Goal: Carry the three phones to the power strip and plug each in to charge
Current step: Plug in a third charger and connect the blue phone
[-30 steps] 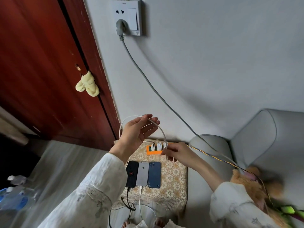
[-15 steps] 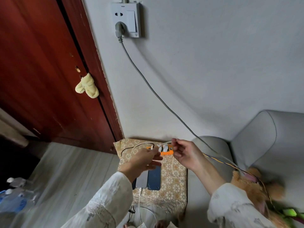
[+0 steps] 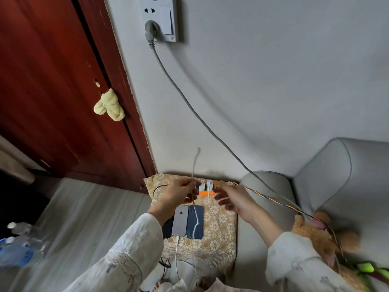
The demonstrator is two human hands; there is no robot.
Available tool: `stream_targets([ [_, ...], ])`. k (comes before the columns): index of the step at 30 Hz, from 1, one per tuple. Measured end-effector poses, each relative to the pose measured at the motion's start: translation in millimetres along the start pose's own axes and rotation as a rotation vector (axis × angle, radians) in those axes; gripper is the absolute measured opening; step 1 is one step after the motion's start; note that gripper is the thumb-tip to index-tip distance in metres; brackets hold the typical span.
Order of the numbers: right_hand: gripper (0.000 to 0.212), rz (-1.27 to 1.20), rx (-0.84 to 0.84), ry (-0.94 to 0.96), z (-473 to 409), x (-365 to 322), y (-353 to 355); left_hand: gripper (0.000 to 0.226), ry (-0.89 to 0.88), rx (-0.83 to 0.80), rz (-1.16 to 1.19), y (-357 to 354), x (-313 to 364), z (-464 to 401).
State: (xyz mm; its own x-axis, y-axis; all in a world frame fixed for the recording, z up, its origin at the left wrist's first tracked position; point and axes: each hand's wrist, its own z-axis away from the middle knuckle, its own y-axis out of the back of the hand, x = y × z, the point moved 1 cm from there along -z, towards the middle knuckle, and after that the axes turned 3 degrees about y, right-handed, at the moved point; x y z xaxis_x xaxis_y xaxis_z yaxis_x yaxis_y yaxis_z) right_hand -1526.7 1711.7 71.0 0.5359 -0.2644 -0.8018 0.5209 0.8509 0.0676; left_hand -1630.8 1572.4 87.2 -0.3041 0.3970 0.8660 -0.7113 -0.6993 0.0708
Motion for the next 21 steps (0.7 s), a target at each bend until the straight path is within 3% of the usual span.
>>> stream_targets([
  [6, 0.038, -0.025, -0.187, 0.111, -4.5, -33.3, -9.6, 0.017, -0.057, -0.165, -0.289, -12.3, -14.1, 0.9],
  [10, 0.024, -0.111, -0.213, 0.153, -7.7, -34.5, -13.2, 0.018, -0.031, -0.24, -0.284, -17.7, -31.4, 0.4],
  [14, 0.021, -0.177, -0.145, 0.157, -13.6, -23.5, -10.1, 0.024, -0.014, -0.197, -0.224, -17.1, -46.2, -2.8],
  [18, 0.021, 0.223, 0.114, 0.11, -30.6, -6.5, 7.8, 0.025, 0.08, -0.049, -0.208, -10.7, -74.3, -12.7],
  [21, 0.023, 0.413, 0.149, 0.024, -48.6, 15.9, 19.3, 0.028, 0.223, 0.069, -0.217, -2.3, -105.0, -24.7],
])
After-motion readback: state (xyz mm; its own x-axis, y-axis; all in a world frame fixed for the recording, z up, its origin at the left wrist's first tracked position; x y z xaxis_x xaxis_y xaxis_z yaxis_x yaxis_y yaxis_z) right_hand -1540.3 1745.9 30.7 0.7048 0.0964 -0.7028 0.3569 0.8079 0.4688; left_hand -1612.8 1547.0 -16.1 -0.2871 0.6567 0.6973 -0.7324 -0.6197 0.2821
